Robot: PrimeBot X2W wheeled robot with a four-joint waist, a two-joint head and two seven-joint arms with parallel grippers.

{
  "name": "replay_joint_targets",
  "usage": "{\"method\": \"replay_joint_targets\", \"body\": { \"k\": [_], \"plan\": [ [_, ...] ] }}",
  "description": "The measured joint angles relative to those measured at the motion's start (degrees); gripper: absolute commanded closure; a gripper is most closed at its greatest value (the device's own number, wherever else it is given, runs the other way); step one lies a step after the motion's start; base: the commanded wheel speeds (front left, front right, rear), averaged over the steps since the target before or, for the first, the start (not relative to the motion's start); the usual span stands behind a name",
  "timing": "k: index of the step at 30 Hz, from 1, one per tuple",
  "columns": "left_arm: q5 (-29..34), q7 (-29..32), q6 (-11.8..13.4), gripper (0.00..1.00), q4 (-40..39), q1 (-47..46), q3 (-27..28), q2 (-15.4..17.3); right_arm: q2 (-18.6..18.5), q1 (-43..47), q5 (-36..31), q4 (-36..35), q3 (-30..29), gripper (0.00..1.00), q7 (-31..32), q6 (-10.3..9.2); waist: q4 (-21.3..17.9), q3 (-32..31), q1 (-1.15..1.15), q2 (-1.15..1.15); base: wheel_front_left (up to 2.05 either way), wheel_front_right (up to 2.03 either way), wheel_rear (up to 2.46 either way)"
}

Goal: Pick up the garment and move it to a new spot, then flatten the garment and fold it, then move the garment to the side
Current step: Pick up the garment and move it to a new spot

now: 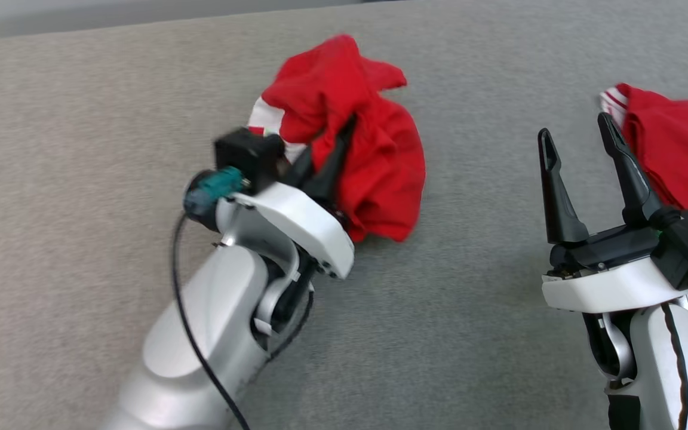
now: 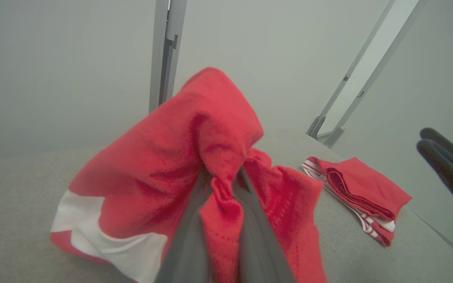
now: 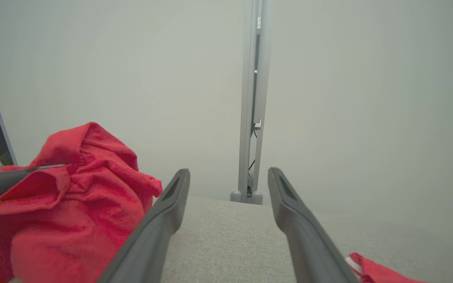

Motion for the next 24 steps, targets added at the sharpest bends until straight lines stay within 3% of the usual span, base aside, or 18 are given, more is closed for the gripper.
{"method": "replay_joint_targets", "body": {
  "k": [1,2,3,8,14,24],
  "plan": [
    [0.5,-0.2,0.3,1.0,0.9,0.1,-1.2,-0.2,0.0,0.0,0.2,0.2,-0.1,0.0,-0.1,0.0,-0.8,0.2,0.0,0.0,0.0,0.0,0.0],
    [1.1,-0.3,0.5,0.13,1.8,0.1,-2.2,-0.3,0.1,0.0,0.3,0.4,-0.1,0.0,-0.1,0.0,-1.6,0.4,0.0,0.0,0.0,0.0,0.0],
    [1.4,-0.3,0.4,0.0,2.7,0.1,-3.4,-0.4,0.1,0.0,0.4,0.6,-0.1,0.0,-0.3,0.0,-2.4,0.6,0.0,0.0,0.0,0.0,0.0],
    [1.1,-1.1,-0.8,0.0,4.7,0.4,-6.9,-0.8,0.2,0.0,0.8,1.2,-0.4,0.0,-0.7,0.0,-4.8,1.1,0.0,0.0,0.0,0.0,0.0],
    [0.5,-5.8,-0.4,0.0,4.7,-0.1,-4.5,-0.3,0.3,0.2,0.7,2.4,0.2,0.0,-1.1,0.0,-3.9,0.0,0.0,0.0,0.0,0.0,0.0],
    [3.2,-14.0,0.5,0.0,4.2,2.3,2.6,10.5,0.4,3.1,1.5,6.8,0.7,0.0,-1.1,0.0,0.3,-3.7,0.0,0.0,0.0,0.0,0.0]
  ]
}}
